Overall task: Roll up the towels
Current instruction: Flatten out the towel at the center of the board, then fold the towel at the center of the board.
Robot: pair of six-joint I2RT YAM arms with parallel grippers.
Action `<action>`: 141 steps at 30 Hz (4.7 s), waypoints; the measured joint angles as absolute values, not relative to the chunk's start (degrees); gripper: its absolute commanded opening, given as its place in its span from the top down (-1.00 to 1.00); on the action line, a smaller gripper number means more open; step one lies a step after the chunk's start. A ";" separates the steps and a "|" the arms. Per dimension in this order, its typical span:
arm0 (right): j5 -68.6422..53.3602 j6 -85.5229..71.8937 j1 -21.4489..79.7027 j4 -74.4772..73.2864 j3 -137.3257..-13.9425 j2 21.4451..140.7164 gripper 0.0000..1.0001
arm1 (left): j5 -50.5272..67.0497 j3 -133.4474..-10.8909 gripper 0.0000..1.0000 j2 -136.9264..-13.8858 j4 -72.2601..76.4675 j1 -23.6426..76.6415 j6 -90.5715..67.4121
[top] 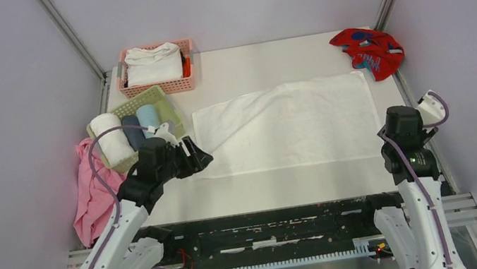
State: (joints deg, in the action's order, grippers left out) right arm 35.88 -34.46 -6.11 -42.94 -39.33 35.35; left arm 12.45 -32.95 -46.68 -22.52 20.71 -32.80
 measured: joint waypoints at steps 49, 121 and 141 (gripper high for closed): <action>0.23 -34.37 -13.28 -38.19 -60.10 76.69 -0.99 | -0.67 -93.32 -0.36 -108.16 -34.50 18.65 -19.25; -2.17 12.51 -11.62 -40.23 -103.57 122.26 -0.34 | 1.58 -117.64 0.95 -137.36 -50.50 13.43 7.49; 7.18 33.30 -11.35 -44.53 -111.46 132.31 0.17 | 1.50 -117.51 0.94 -137.29 -50.35 13.54 7.53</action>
State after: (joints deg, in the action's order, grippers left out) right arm 7.18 33.30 -11.35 -44.53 -111.46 132.31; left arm 1.50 -117.51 -137.29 -50.35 13.54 7.53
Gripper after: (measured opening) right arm 0.428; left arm 0.183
